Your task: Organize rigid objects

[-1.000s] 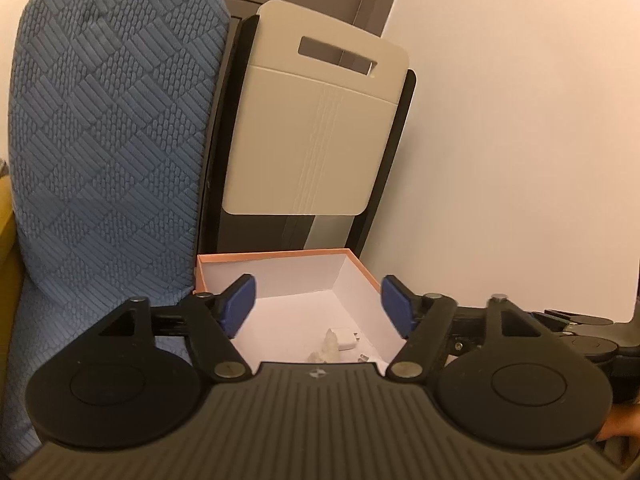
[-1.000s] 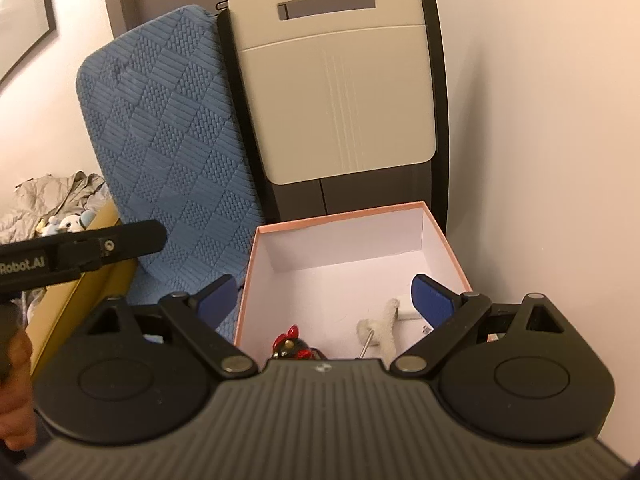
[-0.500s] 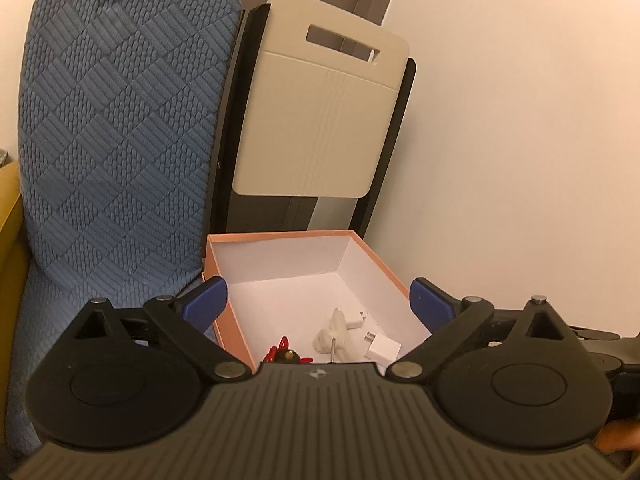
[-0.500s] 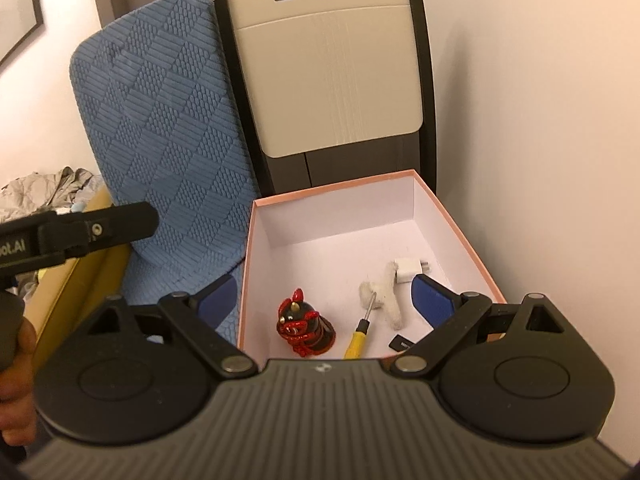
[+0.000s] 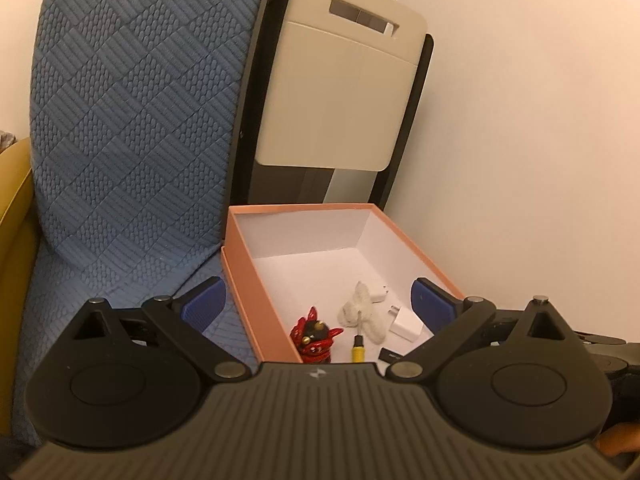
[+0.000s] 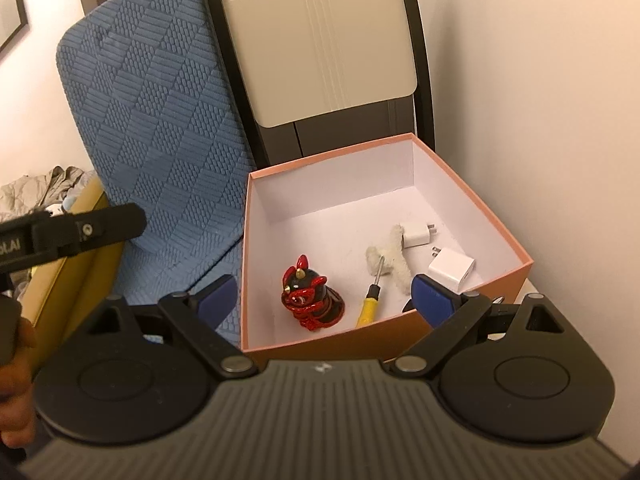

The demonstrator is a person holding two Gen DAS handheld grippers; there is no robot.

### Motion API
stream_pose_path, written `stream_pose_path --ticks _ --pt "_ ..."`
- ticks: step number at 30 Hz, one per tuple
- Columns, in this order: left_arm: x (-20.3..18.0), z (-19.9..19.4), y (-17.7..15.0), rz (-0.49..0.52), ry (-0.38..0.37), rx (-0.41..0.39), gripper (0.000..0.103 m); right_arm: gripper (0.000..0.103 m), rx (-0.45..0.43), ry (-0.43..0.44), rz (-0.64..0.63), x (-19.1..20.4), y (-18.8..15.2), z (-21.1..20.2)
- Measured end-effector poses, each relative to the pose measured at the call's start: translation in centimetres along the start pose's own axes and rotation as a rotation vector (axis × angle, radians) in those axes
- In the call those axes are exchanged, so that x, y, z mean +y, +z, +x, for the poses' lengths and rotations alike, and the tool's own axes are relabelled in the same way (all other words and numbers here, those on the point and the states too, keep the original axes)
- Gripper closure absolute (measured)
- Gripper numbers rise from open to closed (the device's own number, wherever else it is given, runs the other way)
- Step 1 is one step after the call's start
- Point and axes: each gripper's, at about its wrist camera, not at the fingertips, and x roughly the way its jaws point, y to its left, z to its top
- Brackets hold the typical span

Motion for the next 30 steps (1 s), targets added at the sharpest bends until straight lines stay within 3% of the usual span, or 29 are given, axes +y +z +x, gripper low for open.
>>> stream_pose_path --ticks 10,17,30 --pt "1.1 0.5 -0.7 -0.007 -0.014 0.026 0.002 0.007 0.030 -0.021 0.008 0.7 -1.9 1.1" --pt "0.6 1.1 -1.0 0.042 0.014 0.041 0.002 0.007 0.021 -0.030 0.007 0.5 -1.7 1.0" --pt "0.3 1.7 -1.1 0.038 0.037 0.062 0.001 0.007 0.019 -0.036 0.012 0.3 -1.7 0.9"
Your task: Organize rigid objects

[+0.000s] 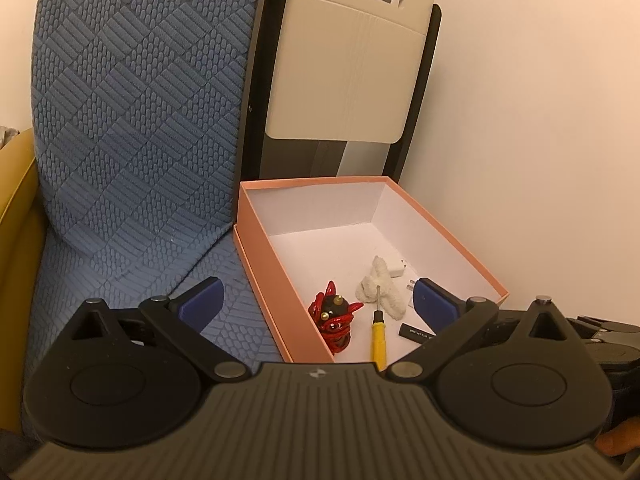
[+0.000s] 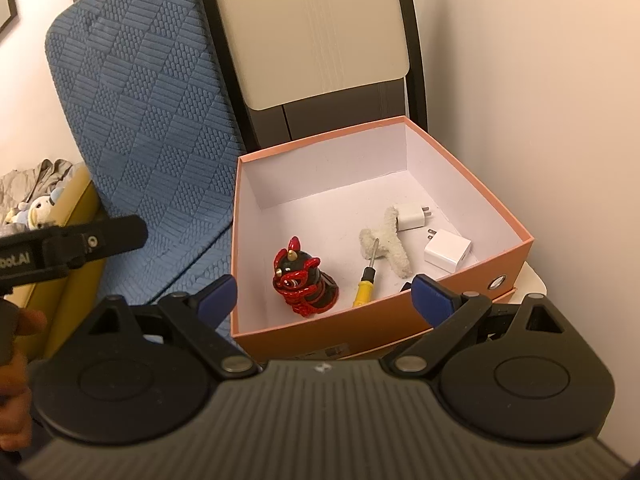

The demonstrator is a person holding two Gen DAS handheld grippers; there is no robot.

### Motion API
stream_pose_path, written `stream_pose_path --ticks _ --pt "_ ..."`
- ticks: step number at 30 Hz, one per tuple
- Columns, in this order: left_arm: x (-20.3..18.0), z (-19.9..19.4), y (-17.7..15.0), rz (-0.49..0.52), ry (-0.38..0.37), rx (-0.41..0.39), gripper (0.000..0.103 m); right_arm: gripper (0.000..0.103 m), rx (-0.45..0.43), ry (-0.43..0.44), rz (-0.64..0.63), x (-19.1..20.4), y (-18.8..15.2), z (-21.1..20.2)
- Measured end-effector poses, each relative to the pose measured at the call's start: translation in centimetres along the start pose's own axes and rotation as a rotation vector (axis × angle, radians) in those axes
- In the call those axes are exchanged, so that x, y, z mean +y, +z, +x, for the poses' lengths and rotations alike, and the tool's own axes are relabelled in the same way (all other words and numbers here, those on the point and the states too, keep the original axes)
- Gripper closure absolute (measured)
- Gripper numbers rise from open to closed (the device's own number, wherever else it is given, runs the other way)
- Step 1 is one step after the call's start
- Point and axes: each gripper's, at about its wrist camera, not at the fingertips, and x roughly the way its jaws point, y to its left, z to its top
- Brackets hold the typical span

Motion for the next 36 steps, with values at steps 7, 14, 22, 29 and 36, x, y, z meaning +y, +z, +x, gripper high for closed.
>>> stream_pose_path --ticks 7,14,22,29,36 --pt "0.0 0.6 -0.3 0.005 0.015 0.013 0.001 0.007 0.002 0.000 0.003 -0.1 0.1 0.1" --pt "0.2 0.8 -0.4 0.003 0.021 0.018 0.000 0.007 0.006 0.000 0.002 -0.2 0.1 0.4" --pt "0.4 0.9 -0.5 0.006 0.022 0.023 0.000 0.007 0.006 -0.003 -0.006 -0.1 0.0 0.4" --pt "0.3 0.9 -0.5 0.011 0.025 0.023 0.000 0.008 0.007 -0.006 -0.009 -0.1 -0.1 0.5" --pt "0.2 1.2 -0.5 0.015 0.026 0.030 0.000 0.008 0.009 -0.002 0.003 -0.3 -0.2 0.6"
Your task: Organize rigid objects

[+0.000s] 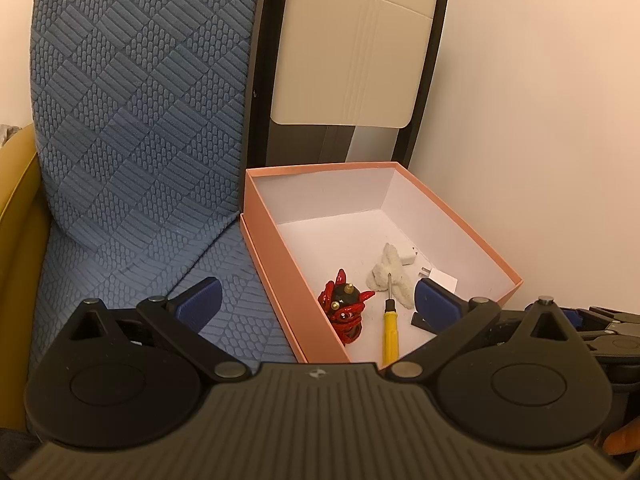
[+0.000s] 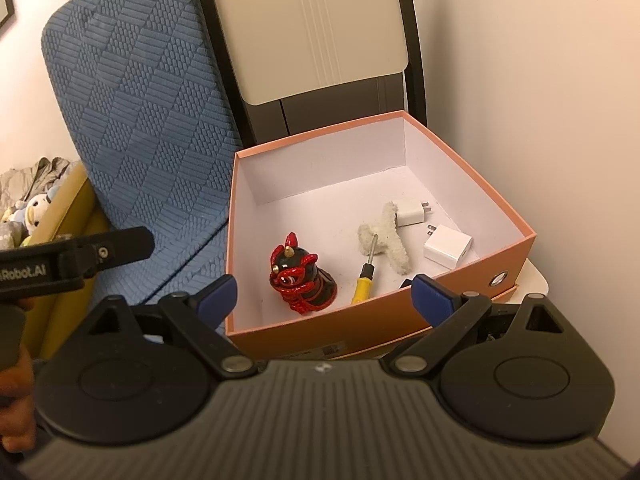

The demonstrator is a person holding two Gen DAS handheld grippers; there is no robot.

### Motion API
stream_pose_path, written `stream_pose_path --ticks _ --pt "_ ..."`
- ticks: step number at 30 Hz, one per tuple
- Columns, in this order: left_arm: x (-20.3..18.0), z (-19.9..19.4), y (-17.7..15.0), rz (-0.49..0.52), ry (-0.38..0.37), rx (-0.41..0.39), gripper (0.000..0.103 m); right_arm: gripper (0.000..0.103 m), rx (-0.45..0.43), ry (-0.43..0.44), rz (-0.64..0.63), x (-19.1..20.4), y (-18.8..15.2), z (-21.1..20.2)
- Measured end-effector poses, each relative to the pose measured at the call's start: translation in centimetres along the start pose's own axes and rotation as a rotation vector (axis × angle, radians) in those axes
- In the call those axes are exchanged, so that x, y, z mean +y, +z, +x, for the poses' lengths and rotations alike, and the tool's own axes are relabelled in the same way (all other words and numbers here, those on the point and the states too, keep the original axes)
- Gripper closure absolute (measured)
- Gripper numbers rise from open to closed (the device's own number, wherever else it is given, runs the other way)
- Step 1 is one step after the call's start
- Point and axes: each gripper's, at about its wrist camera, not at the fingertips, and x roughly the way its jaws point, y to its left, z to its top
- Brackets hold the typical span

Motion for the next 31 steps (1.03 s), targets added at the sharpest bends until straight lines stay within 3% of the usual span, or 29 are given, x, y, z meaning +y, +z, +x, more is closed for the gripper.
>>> stream_pose_path --ticks 31 --pt "-0.61 0.11 -0.16 0.033 0.001 0.001 0.000 0.007 0.008 -0.005 0.025 -0.68 -0.10 -0.20"
